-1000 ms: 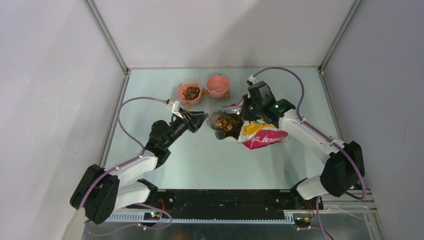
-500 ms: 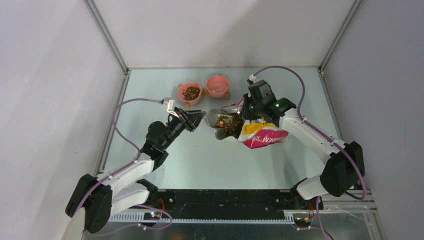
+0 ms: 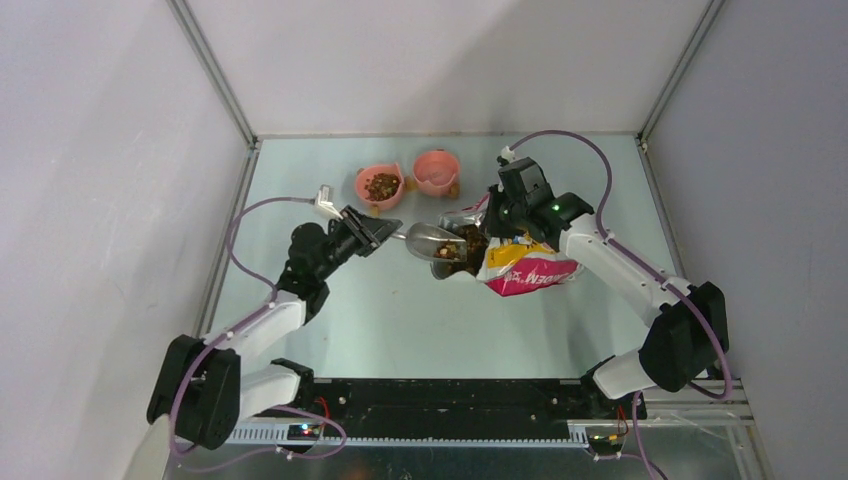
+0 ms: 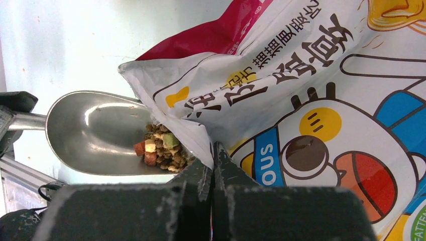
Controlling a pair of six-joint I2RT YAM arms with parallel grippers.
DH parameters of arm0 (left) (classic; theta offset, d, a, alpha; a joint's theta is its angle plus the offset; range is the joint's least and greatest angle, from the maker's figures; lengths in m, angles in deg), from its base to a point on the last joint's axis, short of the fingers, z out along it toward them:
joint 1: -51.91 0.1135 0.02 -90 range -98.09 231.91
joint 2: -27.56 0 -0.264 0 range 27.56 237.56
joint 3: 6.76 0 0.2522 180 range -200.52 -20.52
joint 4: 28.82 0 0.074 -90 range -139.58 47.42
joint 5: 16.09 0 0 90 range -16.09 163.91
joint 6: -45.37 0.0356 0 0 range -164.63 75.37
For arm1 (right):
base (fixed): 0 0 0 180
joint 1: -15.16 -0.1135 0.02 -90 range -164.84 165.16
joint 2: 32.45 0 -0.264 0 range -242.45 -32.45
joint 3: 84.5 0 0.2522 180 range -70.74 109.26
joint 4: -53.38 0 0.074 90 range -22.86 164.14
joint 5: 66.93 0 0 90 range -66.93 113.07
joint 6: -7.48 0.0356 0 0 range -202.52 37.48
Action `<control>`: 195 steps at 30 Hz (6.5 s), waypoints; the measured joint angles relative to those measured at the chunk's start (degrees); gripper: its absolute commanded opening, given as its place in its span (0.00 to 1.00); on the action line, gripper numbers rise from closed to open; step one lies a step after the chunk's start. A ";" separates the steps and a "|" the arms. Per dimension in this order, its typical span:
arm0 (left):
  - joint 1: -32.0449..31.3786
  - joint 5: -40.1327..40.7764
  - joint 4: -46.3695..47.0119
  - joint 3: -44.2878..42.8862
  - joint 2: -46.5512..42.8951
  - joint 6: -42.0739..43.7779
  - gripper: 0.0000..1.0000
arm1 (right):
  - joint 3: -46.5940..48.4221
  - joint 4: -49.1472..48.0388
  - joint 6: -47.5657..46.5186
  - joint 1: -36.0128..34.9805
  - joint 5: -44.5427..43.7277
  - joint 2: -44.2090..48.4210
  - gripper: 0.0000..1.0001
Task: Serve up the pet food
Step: Collect the pet food from the pet food bag, then pour the pet food into the pet food bowl, then collect the pet food from the pet food bag.
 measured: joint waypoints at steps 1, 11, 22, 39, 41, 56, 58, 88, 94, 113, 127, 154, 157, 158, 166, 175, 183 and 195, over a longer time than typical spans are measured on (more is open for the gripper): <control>0.94 -1.27 0.90 0.20 0.59 -1.46 0.00 | 0.13 0.15 0.04 0.07 0.00 -0.07 0.00; 5.99 -12.79 2.93 -1.09 2.01 -6.32 0.00 | 1.27 1.27 1.29 2.56 2.60 -0.39 0.00; 8.76 -16.33 -14.58 -18.64 1.46 -1.70 0.00 | 1.53 0.92 1.40 6.10 6.60 -0.50 0.00; 13.44 -8.39 -19.98 -39.21 25.81 -1.79 0.00 | 1.53 -0.02 1.75 10.36 11.30 -0.98 0.00; 13.53 -6.93 -20.20 -42.66 29.57 -0.90 0.00 | 1.53 -0.07 1.75 10.60 11.67 -1.07 0.00; 12.94 0.68 -17.66 -54.71 48.15 12.72 0.00 | 1.53 -0.33 2.58 13.09 14.91 -1.77 0.00; 12.48 1.36 -16.83 -54.71 49.22 14.16 0.00 | 1.53 -0.31 2.80 13.16 14.99 -1.86 0.00; -0.66 21.77 -32.06 -74.36 51.17 52.09 0.00 | 1.53 0.44 3.65 13.22 14.82 -2.05 0.00; -1.60 23.23 -40.52 -77.05 51.17 51.84 0.00 | 1.53 0.57 3.72 13.31 14.84 -2.10 0.00; 8.44 -2.01 -51.52 -59.25 14.73 34.16 0.00 | 2.93 0.72 1.25 10.19 9.99 -2.25 0.00; 4.33 -21.18 -33.18 -28.39 7.56 17.03 0.00 | 5.14 2.99 -0.28 4.37 2.05 -2.97 0.00; -13.79 9.44 5.40 -13.53 18.73 21.92 0.00 | 4.57 4.07 -2.38 1.60 -0.48 -4.02 0.00; -15.91 14.03 8.90 -14.08 20.65 23.43 0.00 | 4.09 3.98 -2.19 1.90 0.70 -4.28 0.00; -16.41 14.97 9.35 -14.58 21.20 23.67 0.00 | 4.02 3.96 -2.16 1.97 0.92 -4.33 0.00; -16.33 12.72 6.60 -18.67 23.52 22.05 0.00 | 3.65 3.65 -1.70 2.86 2.29 -4.35 0.00; -13.25 3.32 11.47 -15.37 23.67 14.93 0.00 | 3.10 3.41 -1.07 3.28 3.13 -4.28 0.00; -13.20 5.16 27.28 -6.25 23.41 10.43 0.00 | 2.38 2.95 -0.22 3.41 3.15 -3.67 0.00; -15.41 16.00 30.03 -2.99 20.79 11.67 0.06 | 2.27 2.93 -0.24 3.45 3.13 -3.10 0.00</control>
